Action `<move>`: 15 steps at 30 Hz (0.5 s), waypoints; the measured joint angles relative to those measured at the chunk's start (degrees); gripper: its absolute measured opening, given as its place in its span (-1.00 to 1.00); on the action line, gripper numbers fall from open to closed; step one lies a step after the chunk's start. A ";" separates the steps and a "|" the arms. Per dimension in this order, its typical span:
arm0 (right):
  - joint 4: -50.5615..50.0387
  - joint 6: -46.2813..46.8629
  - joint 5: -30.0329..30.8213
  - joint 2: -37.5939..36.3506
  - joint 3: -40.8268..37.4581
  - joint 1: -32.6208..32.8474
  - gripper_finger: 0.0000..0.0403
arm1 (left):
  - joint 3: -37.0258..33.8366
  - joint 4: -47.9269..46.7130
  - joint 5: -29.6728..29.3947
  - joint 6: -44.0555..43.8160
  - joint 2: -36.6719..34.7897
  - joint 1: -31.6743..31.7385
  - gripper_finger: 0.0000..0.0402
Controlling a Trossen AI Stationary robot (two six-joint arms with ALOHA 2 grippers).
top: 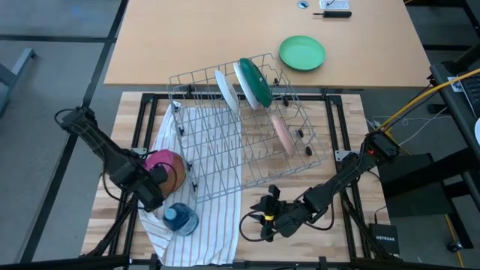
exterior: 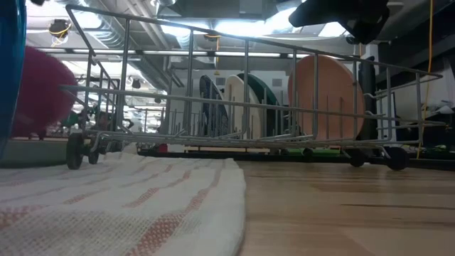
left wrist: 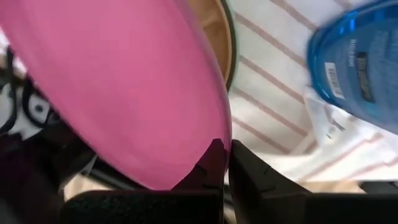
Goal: Sort dishes
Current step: Put the pink plate into the dish rack
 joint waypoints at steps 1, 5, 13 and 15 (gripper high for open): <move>0.03 -0.12 0.01 0.00 0.00 0.00 -0.36 | 0.96 -1.23 -0.02 -0.65 -0.74 -0.23 -1.00; -0.01 -0.21 0.01 0.00 0.00 0.00 -0.36 | 4.34 -4.30 -0.28 -3.45 -3.45 -1.19 -1.00; -0.01 -1.65 0.47 0.00 0.00 0.00 -0.36 | 9.98 -9.15 -1.35 -9.30 -7.62 -3.30 -1.00; -0.09 -2.01 0.47 0.00 0.00 0.00 -0.36 | 11.31 -9.61 -1.40 -9.55 -8.33 -3.69 -1.00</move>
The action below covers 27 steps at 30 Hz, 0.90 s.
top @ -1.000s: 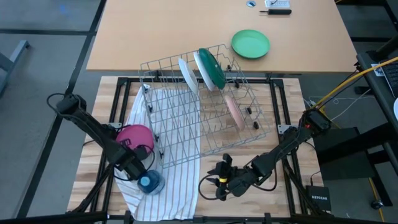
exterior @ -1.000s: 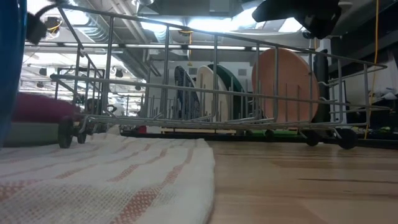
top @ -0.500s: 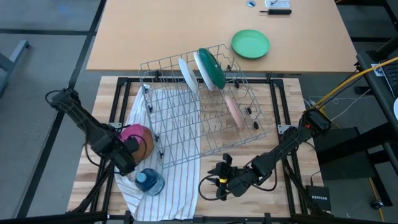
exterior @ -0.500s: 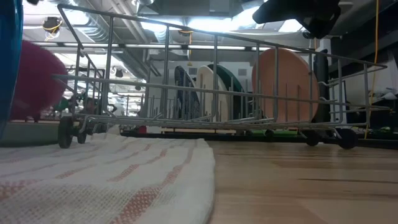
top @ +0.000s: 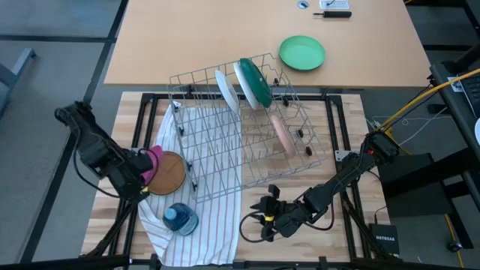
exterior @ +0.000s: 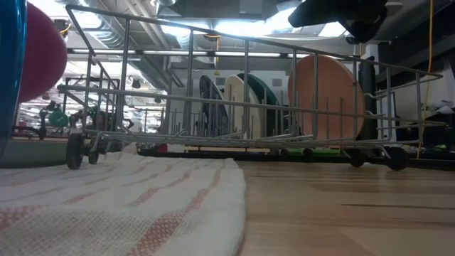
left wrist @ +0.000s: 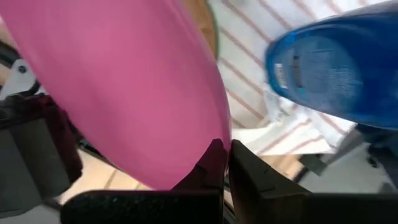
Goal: Sort dishes
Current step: Put the pink plate into the dish rack
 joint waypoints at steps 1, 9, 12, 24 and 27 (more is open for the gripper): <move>-0.01 -0.55 0.00 0.00 0.00 0.00 -0.36 | 0.71 0.10 -0.01 0.00 -0.34 -0.11 -1.00; -0.01 -3.65 1.38 -0.04 0.00 0.00 -0.36 | 6.65 0.14 -5.58 0.52 -2.27 -0.36 -1.00; -0.17 -4.57 1.55 -0.07 0.00 0.00 -0.36 | 8.85 0.03 -9.52 1.89 -2.95 -0.36 -1.00; -8.78 -7.13 4.78 -3.84 0.00 0.00 -0.36 | 14.52 3.26 -43.34 12.18 -6.12 -0.29 -1.00; -12.77 -7.15 7.30 -5.94 0.00 0.00 -0.36 | 14.53 5.75 -56.30 15.43 -6.35 -0.14 -1.00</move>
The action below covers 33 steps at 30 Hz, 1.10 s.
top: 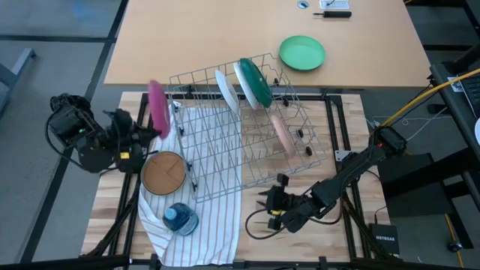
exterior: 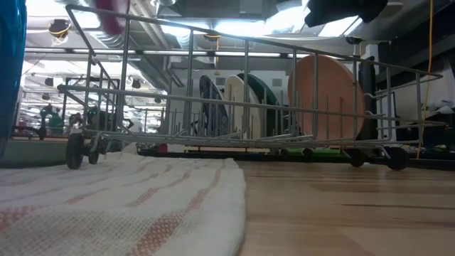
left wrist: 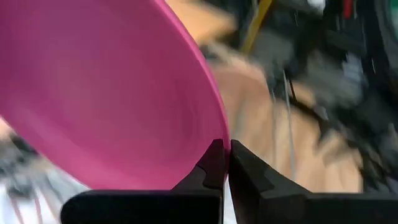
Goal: Sort dishes
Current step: Put the pink plate into the dish rack
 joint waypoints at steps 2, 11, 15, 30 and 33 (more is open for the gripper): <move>-2.38 0.00 1.12 -1.28 0.00 0.00 -0.36 | 0.00 1.65 -6.20 1.23 0.02 0.12 -1.00; -12.09 0.01 8.83 -4.92 0.01 -0.02 -0.36 | -0.75 4.94 -16.29 0.86 0.19 3.83 -1.00; -14.59 -0.03 11.80 -6.19 0.01 -0.11 -0.36 | -1.67 5.62 -17.18 1.53 0.84 6.22 -1.00; -17.12 -8.50 11.21 -10.94 0.02 -6.83 -0.36 | -15.77 52.50 -0.85 35.49 1.74 13.45 -1.00; -17.12 -10.11 10.58 -11.39 0.02 -8.48 -0.36 | -18.35 67.58 8.88 46.14 1.73 17.14 -1.00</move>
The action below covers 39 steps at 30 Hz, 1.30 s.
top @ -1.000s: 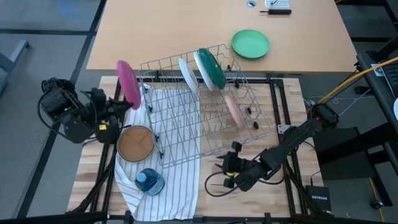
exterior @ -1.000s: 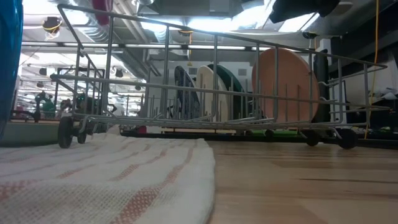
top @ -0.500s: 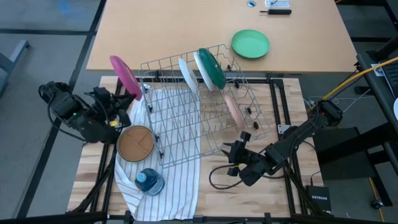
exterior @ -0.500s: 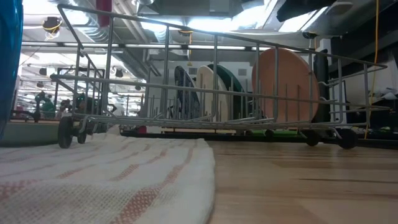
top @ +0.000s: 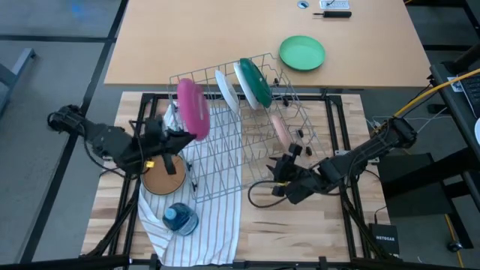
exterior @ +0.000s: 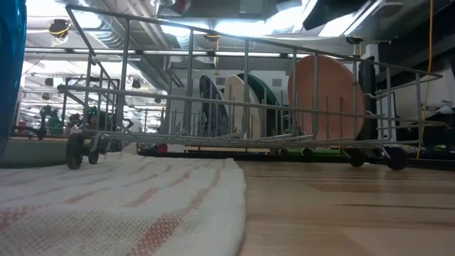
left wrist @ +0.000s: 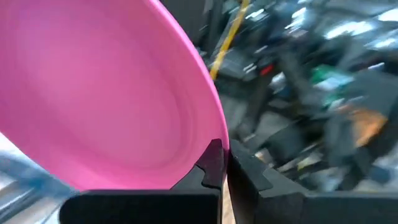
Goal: Sort dishes
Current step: Put the pink plate into the dish rack
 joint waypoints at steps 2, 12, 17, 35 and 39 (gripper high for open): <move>-0.01 -1.52 -1.05 -0.17 0.00 -1.13 -0.36 | -1.48 7.64 5.86 3.85 0.00 2.95 -1.00; -0.17 -7.56 -4.86 -0.29 0.00 -6.63 -0.36 | -9.43 15.90 23.14 -2.95 -0.04 22.82 -1.00; -0.75 -8.14 -7.16 -0.29 0.00 -8.84 -0.36 | -14.28 22.00 29.65 -7.31 -0.04 31.27 -1.00; -6.35 -9.36 -7.42 -0.29 0.02 -10.32 -0.36 | -29.08 33.70 50.88 -18.05 -0.06 54.51 -1.00; -6.35 -9.38 -7.42 -0.29 0.02 -10.32 -0.36 | -30.19 33.42 54.67 -18.76 -0.07 58.54 -1.00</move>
